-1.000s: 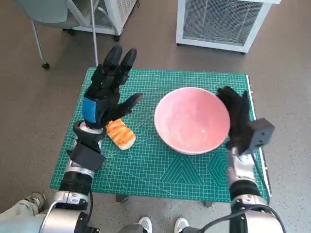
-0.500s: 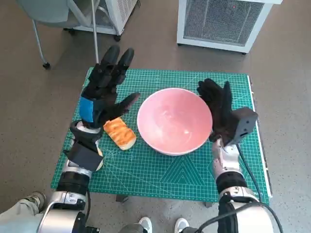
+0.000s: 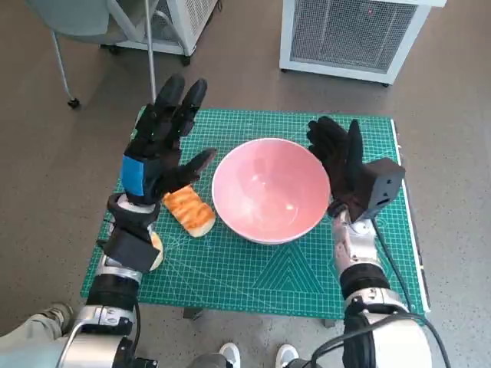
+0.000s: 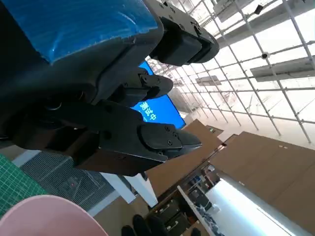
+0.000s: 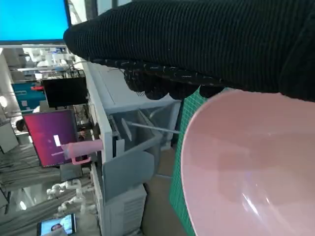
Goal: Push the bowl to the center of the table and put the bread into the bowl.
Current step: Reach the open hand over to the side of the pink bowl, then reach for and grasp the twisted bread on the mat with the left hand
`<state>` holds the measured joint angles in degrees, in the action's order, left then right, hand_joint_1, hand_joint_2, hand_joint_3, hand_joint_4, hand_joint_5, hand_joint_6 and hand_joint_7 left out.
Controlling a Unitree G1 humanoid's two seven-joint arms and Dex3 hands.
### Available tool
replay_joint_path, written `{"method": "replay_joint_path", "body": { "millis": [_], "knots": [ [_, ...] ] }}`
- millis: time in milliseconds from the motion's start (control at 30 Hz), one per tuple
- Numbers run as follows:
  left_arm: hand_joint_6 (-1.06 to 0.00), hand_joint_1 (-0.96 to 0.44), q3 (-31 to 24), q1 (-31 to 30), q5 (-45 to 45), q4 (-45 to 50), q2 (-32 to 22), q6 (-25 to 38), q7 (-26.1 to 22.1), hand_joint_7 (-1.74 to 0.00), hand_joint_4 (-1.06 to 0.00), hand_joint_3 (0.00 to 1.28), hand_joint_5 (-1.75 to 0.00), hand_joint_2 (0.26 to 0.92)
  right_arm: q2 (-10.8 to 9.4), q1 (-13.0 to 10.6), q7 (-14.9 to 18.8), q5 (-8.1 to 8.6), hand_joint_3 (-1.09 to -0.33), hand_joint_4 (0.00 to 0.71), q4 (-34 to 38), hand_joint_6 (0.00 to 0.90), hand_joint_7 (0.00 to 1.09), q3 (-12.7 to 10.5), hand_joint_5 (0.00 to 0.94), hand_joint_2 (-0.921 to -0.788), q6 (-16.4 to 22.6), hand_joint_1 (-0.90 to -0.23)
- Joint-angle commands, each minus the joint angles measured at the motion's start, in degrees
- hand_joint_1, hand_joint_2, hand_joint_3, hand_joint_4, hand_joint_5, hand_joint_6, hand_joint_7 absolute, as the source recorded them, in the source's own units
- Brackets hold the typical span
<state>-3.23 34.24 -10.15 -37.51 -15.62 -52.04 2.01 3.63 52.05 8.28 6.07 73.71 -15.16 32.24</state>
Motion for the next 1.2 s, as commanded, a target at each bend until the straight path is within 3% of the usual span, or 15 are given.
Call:
{"method": "replay_joint_path", "body": {
  "millis": [33,133,300,400,500,600,800,900,1000,1200],
  "knots": [
    [-0.39,-0.17,-0.6,-1.0,0.9,1.6,-0.8,0.5,-0.1,-0.01,-0.37,0.26,0.0,0.921,1.4,-1.3,-2.2,-2.62,-0.801,0.226,-2.0,0.129,0.38,1.7,0.0,-0.921,4.7,-0.652],
    [-0.39,-0.17,-0.7,-1.1,0.9,2.3,-0.9,0.9,-0.2,-0.01,-0.37,0.26,0.0,0.921,2.1,-2.0,-3.4,-4.41,-0.826,0.227,-4.1,0.129,0.39,3.0,0.0,-0.921,8.9,-0.649],
    [-0.39,-0.17,-0.9,-1.2,1.2,3.8,-1.7,1.7,-0.6,-0.01,-0.37,0.26,0.0,0.921,3.1,-3.9,-1.8,-5.31,-0.833,0.228,-9.4,0.119,0.39,4.6,0.001,-0.921,16.8,-0.642],
    [-0.39,-0.17,-1.2,-1.1,1.6,4.4,-2.3,1.9,-1.2,-0.01,-0.37,0.26,0.0,0.921,3.4,-5.0,0.5,-4.63,-0.828,0.231,-12.7,0.099,0.42,5.6,0.002,-0.921,20.2,-0.642],
    [-0.39,-0.17,-1.5,-0.8,1.9,4.5,-3.6,2.0,-2.0,-0.01,-0.37,0.26,0.0,0.921,3.6,-6.7,4.9,-2.49,-0.823,0.233,-17.9,0.066,0.48,6.8,0.002,-0.921,22.9,-0.645],
    [-0.38,-0.17,-1.7,-0.2,2.1,3.9,-5.0,1.9,-3.0,-0.01,-0.36,0.26,0.0,0.921,3.9,-8.0,8.0,-0.83,-0.817,0.234,-22.0,0.026,0.57,7.8,0.001,-0.921,23.8,-0.66],
    [-0.38,-0.21,-1.2,1.5,-1.0,1.6,-12.1,1.0,-6.2,-0.01,-0.34,0.25,0.0,0.921,5.2,-10.4,11.8,1.52,-0.813,0.235,-28.6,0.004,0.62,9.0,0.001,-0.921,23.3,-0.676],
    [-0.38,-0.24,0.5,3.0,-2.3,0.2,-18.7,1.9,-12.3,-0.01,-0.32,0.2,0.0,0.921,5.5,-11.8,12.0,1.98,-0.814,0.234,-31.9,0.001,0.63,9.3,0.001,-0.921,22.5,-0.674],
    [-0.41,-0.26,2.3,4.4,-1.2,-0.1,-25.0,4.1,-21.4,-0.02,-0.29,0.12,0.0,0.921,5.4,-13.4,11.2,1.77,-0.816,0.234,-35.4,0.0,0.63,9.4,0.001,-0.921,21.6,-0.68],
    [-0.46,-0.24,3.9,5.4,1.1,1.3,-30.0,8.0,-31.6,-0.03,-0.28,0.03,0.0,0.907,5.1,-14.5,10.5,1.73,-0.819,0.234,-37.4,-0.001,0.63,9.3,0.0,-0.921,20.4,-0.688]
  ]
}}
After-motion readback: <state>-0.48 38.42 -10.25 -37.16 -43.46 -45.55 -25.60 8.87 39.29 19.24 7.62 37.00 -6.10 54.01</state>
